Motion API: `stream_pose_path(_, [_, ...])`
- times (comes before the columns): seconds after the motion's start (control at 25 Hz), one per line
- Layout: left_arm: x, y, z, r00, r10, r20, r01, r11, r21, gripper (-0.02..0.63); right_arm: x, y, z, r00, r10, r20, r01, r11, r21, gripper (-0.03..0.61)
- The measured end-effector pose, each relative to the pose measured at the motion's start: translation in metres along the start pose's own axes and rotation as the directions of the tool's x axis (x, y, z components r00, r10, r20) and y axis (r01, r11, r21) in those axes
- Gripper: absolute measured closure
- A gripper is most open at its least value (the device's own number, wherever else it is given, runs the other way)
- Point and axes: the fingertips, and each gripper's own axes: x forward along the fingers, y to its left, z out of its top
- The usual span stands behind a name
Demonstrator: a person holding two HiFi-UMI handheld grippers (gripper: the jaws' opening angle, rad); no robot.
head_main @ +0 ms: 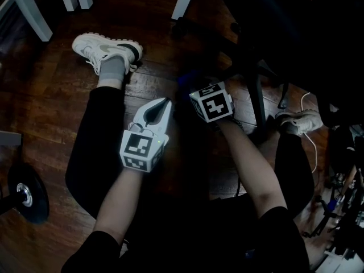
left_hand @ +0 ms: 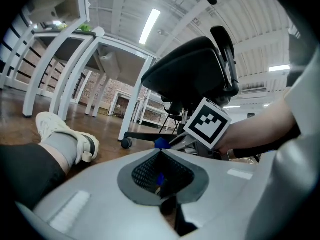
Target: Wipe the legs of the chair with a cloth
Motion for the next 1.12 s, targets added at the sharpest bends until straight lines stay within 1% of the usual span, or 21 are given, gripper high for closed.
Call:
stream_pose_path(0.24, [-0.001,0.013,-0.003,0.998,0.055,0.007,-0.054,0.996,-0.072,0.609,-0.005,0.031,0.0,0.996,0.063,0.066,-0.068,0.995,0.072,0.502])
stream_pose_path(0.36, [-0.001,0.018,-0.003,0.997,0.071,0.009,-0.069,0.993,-0.095,0.609,-0.004,0.049,0.002,0.989,0.107,0.099,-0.113,0.992,0.064,0.502])
stream_pose_path(0.44, [0.0,0.016,-0.003,0.998,0.067,0.005,-0.066,0.993,-0.099,0.609,-0.007,0.05,0.007,0.982,0.117,0.151,-0.127,0.99,0.059,0.502])
stream_pose_path(0.48, [0.0,0.013,-0.004,0.998,0.062,0.001,-0.061,0.994,-0.094,0.609,-0.012,0.046,0.01,0.975,0.11,0.195,-0.126,0.99,0.07,0.502])
stream_pose_path(0.56, [0.003,0.008,-0.005,0.999,0.049,-0.008,-0.049,0.995,-0.083,0.609,-0.026,0.027,0.018,0.953,0.072,0.295,-0.111,0.987,0.117,0.503])
stream_pose_path(0.68, [0.007,0.003,-0.006,0.999,0.037,-0.012,-0.038,0.996,-0.08,0.609,-0.051,-0.021,0.023,0.91,-0.04,0.413,-0.051,0.977,0.207,0.503])
stream_pose_path(0.76, [0.009,0.001,-0.005,0.999,0.033,-0.011,-0.034,0.996,-0.087,0.609,-0.066,-0.062,0.019,0.879,-0.131,0.459,0.005,0.964,0.266,0.503])
stream_pose_path(0.84, [0.011,-0.003,-0.004,1.0,0.024,-0.008,-0.025,0.995,-0.093,0.609,-0.078,-0.101,0.011,0.856,-0.209,0.472,0.056,0.947,0.318,0.503])
stream_pose_path(0.88, [0.012,-0.006,-0.004,1.0,0.019,-0.008,-0.02,0.996,-0.092,0.609,-0.081,-0.117,0.005,0.851,-0.238,0.469,0.076,0.938,0.337,0.503])
stream_pose_path(0.96, [0.014,-0.011,-0.007,1.0,0.011,-0.02,-0.013,0.997,-0.078,0.609,-0.079,-0.14,-0.007,0.856,-0.271,0.439,0.112,0.928,0.355,0.503])
stream_pose_path(1.04, [0.015,-0.012,-0.015,0.999,0.015,-0.05,-0.018,0.998,-0.063,0.609,-0.068,-0.148,-0.018,0.873,-0.286,0.395,0.148,0.927,0.344,0.503])
stream_pose_path(1.12, [0.015,-0.012,-0.024,0.996,0.033,-0.082,-0.037,0.998,-0.06,0.609,-0.058,-0.145,-0.023,0.881,-0.289,0.375,0.166,0.93,0.327,0.503])
